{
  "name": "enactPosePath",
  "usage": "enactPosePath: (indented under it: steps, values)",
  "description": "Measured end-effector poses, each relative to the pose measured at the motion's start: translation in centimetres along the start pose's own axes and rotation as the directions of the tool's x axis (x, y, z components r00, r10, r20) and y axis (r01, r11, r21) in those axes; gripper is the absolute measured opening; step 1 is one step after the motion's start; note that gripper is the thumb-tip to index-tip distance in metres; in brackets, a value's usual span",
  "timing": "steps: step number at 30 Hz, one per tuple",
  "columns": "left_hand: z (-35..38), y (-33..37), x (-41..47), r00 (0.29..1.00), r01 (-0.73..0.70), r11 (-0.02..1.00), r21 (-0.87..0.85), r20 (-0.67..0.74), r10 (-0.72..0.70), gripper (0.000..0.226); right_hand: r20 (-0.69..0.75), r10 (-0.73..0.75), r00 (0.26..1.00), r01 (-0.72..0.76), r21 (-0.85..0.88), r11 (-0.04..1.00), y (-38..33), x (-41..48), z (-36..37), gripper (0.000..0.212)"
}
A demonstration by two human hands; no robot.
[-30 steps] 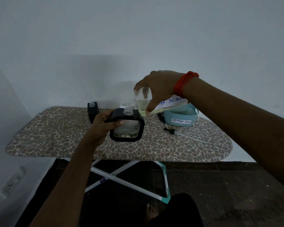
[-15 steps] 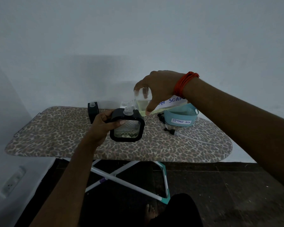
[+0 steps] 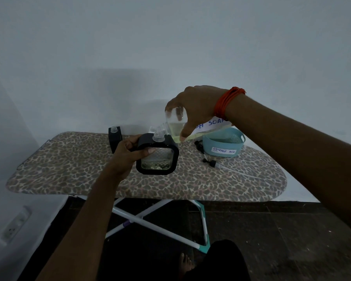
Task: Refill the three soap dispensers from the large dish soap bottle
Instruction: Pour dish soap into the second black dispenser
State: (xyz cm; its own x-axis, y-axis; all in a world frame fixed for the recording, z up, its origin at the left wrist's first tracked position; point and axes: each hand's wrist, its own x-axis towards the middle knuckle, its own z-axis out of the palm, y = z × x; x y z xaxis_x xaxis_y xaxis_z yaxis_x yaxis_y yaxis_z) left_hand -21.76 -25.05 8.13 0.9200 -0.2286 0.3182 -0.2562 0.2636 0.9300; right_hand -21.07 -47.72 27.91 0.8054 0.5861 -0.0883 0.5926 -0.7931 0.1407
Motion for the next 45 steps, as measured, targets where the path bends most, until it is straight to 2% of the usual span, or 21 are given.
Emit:
enactPosePath:
  steps: [12, 17, 21, 23, 27, 31, 35, 45]
  values:
    - [-0.2, -0.2, 0.2, 1.000, -0.017, 1.000, -0.006, 0.022, 0.017, 0.038, 0.003, -0.013, 1.000, 0.013, -0.031, 0.999, 0.2, 0.4, 0.0, 0.081]
    - [-0.1, -0.2, 0.2, 0.999, -0.012, 1.000, -0.014, 0.031, 0.012, 0.040, 0.014, 0.017, 1.000, -0.016, -0.063, 0.998, 0.3, 1.7, 0.0, 0.069]
    - [-0.1, -0.4, 0.2, 0.999, -0.010, 1.000, -0.027, 0.035, 0.011, 0.046, -0.006, -0.005, 1.000, 0.005, -0.055, 0.998, 0.5, 1.7, 0.4, 0.074]
    - [-0.2, -0.5, 0.2, 0.999, -0.010, 0.999, -0.033, 0.032, 0.011, 0.042, -0.004, 0.001, 1.000, -0.001, -0.069, 0.998, 0.6, 2.0, 0.6, 0.070]
    - [-0.3, -0.6, 0.2, 0.999, -0.021, 1.000, -0.010, 0.032, 0.022, 0.037, 0.004, 0.023, 1.000, -0.023, -0.018, 1.000, 0.5, 2.5, 0.3, 0.080]
    - [-0.4, -0.5, 0.2, 0.999, -0.019, 1.000, -0.010, 0.036, 0.020, 0.035, 0.000, 0.008, 1.000, -0.008, -0.024, 1.000, 0.7, 2.7, 0.6, 0.079]
    - [-0.3, -0.6, 0.1, 0.999, -0.019, 1.000, -0.022, 0.041, 0.020, 0.037, -0.032, -0.036, 0.999, 0.036, -0.005, 0.999, 0.8, 2.1, 1.1, 0.088]
    - [-0.3, -0.7, 0.1, 1.000, -0.015, 1.000, -0.023, 0.023, 0.015, 0.040, -0.051, -0.050, 0.997, 0.050, 0.005, 0.999, 1.3, 2.8, 1.4, 0.092]
